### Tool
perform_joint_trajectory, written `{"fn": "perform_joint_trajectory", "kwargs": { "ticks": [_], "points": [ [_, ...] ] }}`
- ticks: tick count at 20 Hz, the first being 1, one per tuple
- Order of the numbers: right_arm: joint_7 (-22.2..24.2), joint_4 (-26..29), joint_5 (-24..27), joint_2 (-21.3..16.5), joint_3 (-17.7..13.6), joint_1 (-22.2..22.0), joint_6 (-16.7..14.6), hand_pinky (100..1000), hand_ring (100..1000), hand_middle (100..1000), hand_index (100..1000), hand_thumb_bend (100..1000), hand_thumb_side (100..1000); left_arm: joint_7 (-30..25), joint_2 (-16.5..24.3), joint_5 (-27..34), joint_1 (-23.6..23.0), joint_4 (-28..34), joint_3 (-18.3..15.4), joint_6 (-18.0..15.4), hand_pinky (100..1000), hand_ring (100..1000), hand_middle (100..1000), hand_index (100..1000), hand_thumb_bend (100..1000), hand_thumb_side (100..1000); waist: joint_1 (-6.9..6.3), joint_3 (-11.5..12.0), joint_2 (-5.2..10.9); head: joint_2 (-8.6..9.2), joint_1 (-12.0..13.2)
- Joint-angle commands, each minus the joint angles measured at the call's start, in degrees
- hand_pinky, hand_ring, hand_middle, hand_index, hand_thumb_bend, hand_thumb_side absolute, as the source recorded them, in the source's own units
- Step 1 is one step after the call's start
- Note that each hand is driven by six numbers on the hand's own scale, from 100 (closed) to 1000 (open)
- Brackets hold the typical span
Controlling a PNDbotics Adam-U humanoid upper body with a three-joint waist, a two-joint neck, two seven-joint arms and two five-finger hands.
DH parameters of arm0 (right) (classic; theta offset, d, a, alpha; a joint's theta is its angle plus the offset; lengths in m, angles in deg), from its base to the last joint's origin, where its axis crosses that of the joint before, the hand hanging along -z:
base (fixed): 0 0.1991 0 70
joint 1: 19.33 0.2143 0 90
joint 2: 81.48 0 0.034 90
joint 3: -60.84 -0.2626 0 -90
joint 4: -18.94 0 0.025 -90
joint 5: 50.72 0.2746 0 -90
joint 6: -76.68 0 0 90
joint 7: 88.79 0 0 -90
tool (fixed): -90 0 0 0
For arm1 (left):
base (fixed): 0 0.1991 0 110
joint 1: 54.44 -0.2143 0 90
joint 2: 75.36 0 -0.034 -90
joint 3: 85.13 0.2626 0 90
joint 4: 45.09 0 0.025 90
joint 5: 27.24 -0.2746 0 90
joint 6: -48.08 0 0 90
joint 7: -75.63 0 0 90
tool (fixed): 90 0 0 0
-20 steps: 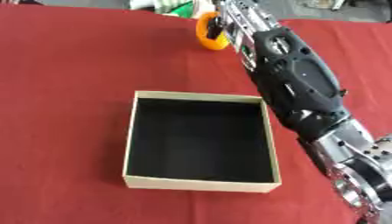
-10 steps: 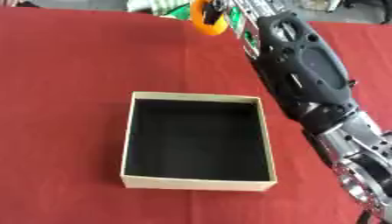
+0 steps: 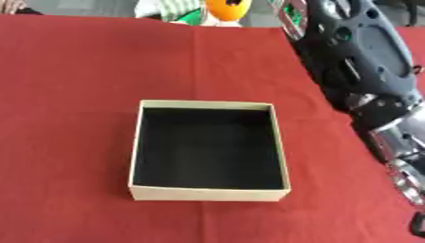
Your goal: Pick up objects on the table and place them in the box.
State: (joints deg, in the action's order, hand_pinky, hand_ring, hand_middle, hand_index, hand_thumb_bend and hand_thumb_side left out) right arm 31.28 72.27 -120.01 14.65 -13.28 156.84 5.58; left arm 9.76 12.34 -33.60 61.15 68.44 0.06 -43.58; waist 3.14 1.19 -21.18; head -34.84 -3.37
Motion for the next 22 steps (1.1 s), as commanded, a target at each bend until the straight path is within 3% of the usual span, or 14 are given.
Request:
{"fn": "perform_joint_trajectory", "kwargs": {
  "ticks": [1, 10, 22],
  "points": [
    [1.76, 5.92, 3.23, -3.35, 2.38, 0.70, 1.76, 421, 441, 252, 366, 100, 151, 0.14, 0.68, -0.29, 0.11, 1.06, -0.39, 0.24, 452, 626, 657, 837, 136, 679, -0.61, -0.53, 2.22, -0.95, 0.83],
    [5.81, 27.40, 15.45, -11.85, 9.44, -5.00, 6.52, 453, 459, 280, 401, 100, 149, 0.26, 0.61, -0.57, -0.34, 1.06, -0.49, 0.26, 453, 627, 657, 836, 139, 679, -0.80, -2.61, 3.85, -2.14, 2.06],
    [13.20, 55.63, 22.08, -20.87, 14.11, -12.09, 12.11, 472, 470, 289, 407, 100, 141, 0.15, 0.44, -0.43, -0.68, 1.06, -0.44, 0.40, 452, 627, 657, 836, 137, 681, -1.51, -3.64, 3.90, -2.39, 3.20]
  ]
}}
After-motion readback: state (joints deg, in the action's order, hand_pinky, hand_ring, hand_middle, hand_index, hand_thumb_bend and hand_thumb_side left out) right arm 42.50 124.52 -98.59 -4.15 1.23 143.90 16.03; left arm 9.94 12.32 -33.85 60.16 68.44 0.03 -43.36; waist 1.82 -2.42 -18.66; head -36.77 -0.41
